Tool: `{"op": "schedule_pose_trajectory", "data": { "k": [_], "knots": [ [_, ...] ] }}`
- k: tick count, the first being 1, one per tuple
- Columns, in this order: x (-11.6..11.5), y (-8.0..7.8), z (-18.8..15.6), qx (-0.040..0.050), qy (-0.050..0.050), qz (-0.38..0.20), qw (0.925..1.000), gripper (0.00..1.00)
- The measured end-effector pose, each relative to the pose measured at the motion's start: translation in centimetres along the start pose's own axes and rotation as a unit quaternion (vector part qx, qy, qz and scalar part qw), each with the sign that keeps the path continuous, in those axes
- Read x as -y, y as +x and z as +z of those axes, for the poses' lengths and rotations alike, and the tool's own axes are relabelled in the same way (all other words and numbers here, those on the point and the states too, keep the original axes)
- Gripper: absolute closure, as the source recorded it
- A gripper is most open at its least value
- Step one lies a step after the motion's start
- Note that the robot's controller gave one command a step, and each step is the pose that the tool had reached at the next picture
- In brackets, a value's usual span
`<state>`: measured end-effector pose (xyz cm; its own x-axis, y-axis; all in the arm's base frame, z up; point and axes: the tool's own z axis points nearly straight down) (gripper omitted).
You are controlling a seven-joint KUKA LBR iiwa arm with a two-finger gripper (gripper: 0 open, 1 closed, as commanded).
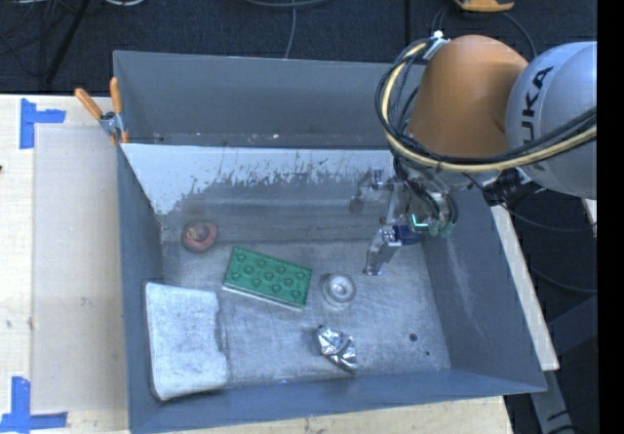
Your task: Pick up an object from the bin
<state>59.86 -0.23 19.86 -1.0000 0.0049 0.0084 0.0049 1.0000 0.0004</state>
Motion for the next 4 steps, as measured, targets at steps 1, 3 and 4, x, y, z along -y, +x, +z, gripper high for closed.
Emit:
{"op": "schedule_pose_trajectory", "data": {
  "k": [1,3,4],
  "knots": [
    [-3.7,3.6,12.7,0.0057,0.0,0.043,0.9991,0.0],
    [-12.0,3.3,12.2,0.0054,-0.001,0.09,0.9959,1.0],
    [-13.6,2.6,-5.5,0.0084,-0.001,-0.01,0.9999,1.0]
  ]
}}
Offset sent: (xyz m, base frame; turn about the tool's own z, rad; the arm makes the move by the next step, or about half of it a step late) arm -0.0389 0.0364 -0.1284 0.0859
